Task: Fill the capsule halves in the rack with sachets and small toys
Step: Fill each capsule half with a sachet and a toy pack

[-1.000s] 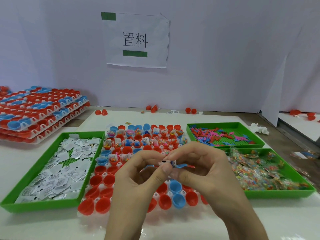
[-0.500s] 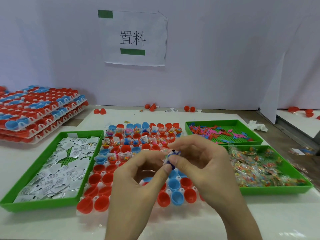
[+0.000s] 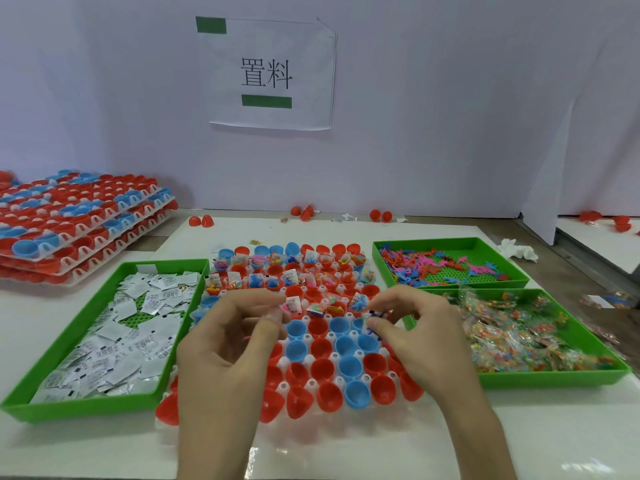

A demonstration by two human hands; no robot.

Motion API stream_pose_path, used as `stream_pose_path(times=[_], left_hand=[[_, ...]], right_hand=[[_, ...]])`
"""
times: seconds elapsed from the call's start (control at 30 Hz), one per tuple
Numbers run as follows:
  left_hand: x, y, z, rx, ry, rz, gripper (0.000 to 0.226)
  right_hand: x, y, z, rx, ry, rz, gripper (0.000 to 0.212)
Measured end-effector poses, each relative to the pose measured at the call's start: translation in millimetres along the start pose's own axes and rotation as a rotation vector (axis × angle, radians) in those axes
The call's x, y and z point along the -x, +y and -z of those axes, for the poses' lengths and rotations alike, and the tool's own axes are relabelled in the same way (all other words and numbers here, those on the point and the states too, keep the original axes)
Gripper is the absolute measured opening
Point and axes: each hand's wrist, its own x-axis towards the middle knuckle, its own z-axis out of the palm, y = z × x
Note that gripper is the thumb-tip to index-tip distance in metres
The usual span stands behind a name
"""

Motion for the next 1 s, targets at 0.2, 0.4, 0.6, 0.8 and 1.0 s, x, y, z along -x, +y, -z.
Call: stream_pose_path(times=[0.2, 0.4, 0.6, 0.8, 1.0], left_hand=[[-1.4, 1.1, 4.3, 0.051, 0.073, -0.007, 0.035], [-2.5, -0.9, 7.1, 0.056, 0.099, 0.001, 0.029], [-2.2, -1.0, 8.5, 0.048, 0.107, 0.009, 0.034], [-2.0, -0.8, 9.0, 0.043, 0.110, 0.019, 0.034], [-2.0, -0.8, 8.0, 0.039, 0.107, 0.024, 0.033]], right_hand=[[-0.5, 12.2, -12.3, 0.076, -0.068, -0.040, 0.036], [-1.0, 19.8, -18.5, 0.120, -0.095, -0.087, 0.036], [0.3, 17.3, -19.9, 0.133, -0.056, -0.094, 0.030], [-0.9, 24.7, -22.0, 0.121, -0.028, -0.081, 0.033], [-0.9, 26.8, -22.4, 0.087, -0.016, -0.068, 0.036]])
